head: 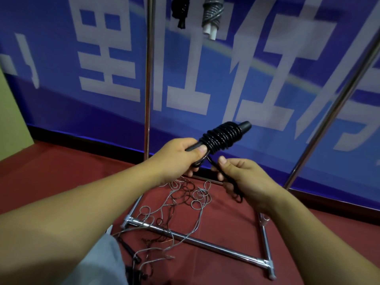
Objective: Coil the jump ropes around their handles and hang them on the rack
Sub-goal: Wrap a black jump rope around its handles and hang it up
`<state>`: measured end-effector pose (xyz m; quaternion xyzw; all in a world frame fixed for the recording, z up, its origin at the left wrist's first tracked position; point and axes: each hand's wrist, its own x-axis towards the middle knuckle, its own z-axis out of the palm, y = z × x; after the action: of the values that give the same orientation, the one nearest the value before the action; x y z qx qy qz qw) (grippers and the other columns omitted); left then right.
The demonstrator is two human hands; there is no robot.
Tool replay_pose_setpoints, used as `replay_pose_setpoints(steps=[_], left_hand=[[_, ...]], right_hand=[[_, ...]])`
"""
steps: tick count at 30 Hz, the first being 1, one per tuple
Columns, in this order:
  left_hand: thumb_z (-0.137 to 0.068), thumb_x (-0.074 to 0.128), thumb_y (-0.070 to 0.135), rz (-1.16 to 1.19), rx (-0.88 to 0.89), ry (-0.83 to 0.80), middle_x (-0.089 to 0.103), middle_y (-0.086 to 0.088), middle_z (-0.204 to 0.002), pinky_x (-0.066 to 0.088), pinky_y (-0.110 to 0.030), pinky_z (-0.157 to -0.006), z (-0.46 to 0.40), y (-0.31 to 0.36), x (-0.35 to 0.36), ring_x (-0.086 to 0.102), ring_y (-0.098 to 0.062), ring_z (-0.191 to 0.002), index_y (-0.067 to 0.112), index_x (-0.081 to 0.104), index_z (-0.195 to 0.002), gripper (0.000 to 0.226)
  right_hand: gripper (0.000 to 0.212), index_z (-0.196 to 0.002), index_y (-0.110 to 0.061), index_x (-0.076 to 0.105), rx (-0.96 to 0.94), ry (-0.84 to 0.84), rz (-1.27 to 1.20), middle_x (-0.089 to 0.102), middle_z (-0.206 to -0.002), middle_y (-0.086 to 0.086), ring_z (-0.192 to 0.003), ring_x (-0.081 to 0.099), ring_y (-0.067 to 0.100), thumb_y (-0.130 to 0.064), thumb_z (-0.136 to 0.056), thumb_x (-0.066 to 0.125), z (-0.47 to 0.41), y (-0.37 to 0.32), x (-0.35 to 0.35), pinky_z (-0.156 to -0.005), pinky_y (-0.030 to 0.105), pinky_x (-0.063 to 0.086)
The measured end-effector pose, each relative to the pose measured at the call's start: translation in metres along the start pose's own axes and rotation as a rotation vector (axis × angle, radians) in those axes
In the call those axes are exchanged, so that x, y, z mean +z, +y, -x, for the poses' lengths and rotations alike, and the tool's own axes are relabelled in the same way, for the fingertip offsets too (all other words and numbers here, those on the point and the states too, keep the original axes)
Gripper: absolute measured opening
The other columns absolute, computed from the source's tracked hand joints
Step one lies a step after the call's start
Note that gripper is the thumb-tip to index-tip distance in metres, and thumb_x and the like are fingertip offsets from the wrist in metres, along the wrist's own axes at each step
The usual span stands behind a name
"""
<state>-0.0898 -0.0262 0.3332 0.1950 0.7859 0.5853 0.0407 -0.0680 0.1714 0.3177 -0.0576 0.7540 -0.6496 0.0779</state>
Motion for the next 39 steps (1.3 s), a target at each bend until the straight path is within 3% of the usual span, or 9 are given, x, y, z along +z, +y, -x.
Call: replay_pose_setpoints(steps=[4,8,13,18,24,27,33,37,39], left_hand=[[-0.101,0.054,0.034,-0.071,-0.039,0.081,0.059,0.000,-0.067,0.051,-0.038,-0.067,-0.006,-0.010,-0.008,0.058,-0.019,-0.061,0.018,0.061,-0.083,0.025],[-0.099,0.053,0.040,-0.250,-0.043,0.152,0.057,0.002,-0.069,0.048,-0.039,-0.066,-0.008,-0.015,-0.010,0.056,-0.019,-0.062,0.019,0.060,-0.084,0.027],[-0.097,0.052,0.047,-0.514,-0.017,0.228,0.059,0.002,-0.070,0.046,-0.038,-0.061,-0.006,-0.016,-0.009,0.057,-0.020,-0.065,0.027,0.052,-0.082,0.025],[-0.100,0.050,0.045,-0.650,-0.010,0.224,0.058,0.000,-0.076,0.043,-0.036,-0.057,-0.008,-0.015,-0.009,0.057,-0.020,-0.068,0.027,0.047,-0.088,0.022],[-0.101,0.049,0.045,-0.734,-0.035,0.243,0.061,-0.001,-0.090,0.047,-0.038,-0.068,-0.014,-0.015,-0.009,0.059,-0.027,-0.082,0.025,0.051,-0.114,0.025],[-0.101,0.050,0.042,-0.673,-0.049,0.232,0.064,-0.001,-0.089,0.052,-0.042,-0.072,-0.015,-0.018,-0.009,0.062,-0.025,-0.080,0.024,0.057,-0.110,0.021],[-0.100,0.054,0.038,-0.433,-0.132,0.229,0.068,-0.004,-0.087,0.054,-0.046,-0.078,-0.019,-0.025,-0.017,0.068,-0.026,-0.079,0.022,0.064,-0.101,0.019],[-0.101,0.055,0.031,-0.107,-0.229,0.273,0.065,-0.004,-0.076,0.058,-0.040,-0.075,-0.019,-0.025,-0.015,0.064,-0.018,-0.060,0.013,0.065,-0.096,0.021],[-0.102,0.056,0.027,0.078,-0.265,0.274,0.062,-0.005,-0.072,0.057,-0.038,-0.072,-0.018,-0.022,-0.014,0.060,-0.019,-0.060,0.007,0.064,-0.093,0.023]], right_hand=[[0.012,-0.093,-0.011,0.071,0.002,0.051,-0.059,0.051,-0.063,-0.001,-0.049,0.039,0.009,-0.023,-0.091,0.068,-0.002,0.000,0.000,-0.053,0.024,0.035],[0.000,-0.095,-0.011,0.064,0.067,0.090,-0.035,0.059,-0.067,0.004,-0.046,0.041,0.009,-0.011,-0.095,0.064,-0.004,0.002,-0.001,-0.048,0.022,0.034],[0.012,-0.089,-0.012,0.066,0.122,0.139,0.035,0.058,-0.071,0.002,-0.048,0.043,0.008,-0.022,-0.092,0.072,-0.003,0.004,0.000,-0.045,0.022,0.034],[0.012,-0.095,-0.006,0.071,0.146,0.144,0.049,0.058,-0.073,0.002,-0.050,0.048,0.006,-0.017,-0.093,0.070,-0.003,0.005,-0.002,-0.045,0.020,0.037],[0.013,-0.105,-0.010,0.071,0.119,0.150,0.025,0.070,-0.080,0.001,-0.055,0.053,0.008,-0.014,-0.093,0.070,-0.003,0.004,0.004,-0.048,0.021,0.043],[0.018,-0.109,-0.009,0.068,0.137,0.154,-0.027,0.073,-0.082,0.004,-0.055,0.054,0.010,-0.009,-0.091,0.070,-0.003,0.002,0.002,-0.049,0.022,0.045],[0.021,-0.102,-0.005,0.064,0.179,0.140,-0.063,0.062,-0.065,0.006,-0.054,0.056,0.014,0.007,-0.086,0.069,0.001,0.000,-0.001,-0.050,0.025,0.048],[0.008,-0.091,-0.006,0.066,0.206,0.234,-0.041,0.062,-0.061,0.006,-0.050,0.058,0.013,-0.001,-0.088,0.071,-0.002,0.004,-0.005,-0.049,0.024,0.051],[0.005,-0.090,-0.005,0.067,0.210,0.260,0.014,0.062,-0.062,0.006,-0.051,0.059,0.013,-0.006,-0.089,0.072,-0.003,0.007,-0.008,-0.051,0.026,0.052]])
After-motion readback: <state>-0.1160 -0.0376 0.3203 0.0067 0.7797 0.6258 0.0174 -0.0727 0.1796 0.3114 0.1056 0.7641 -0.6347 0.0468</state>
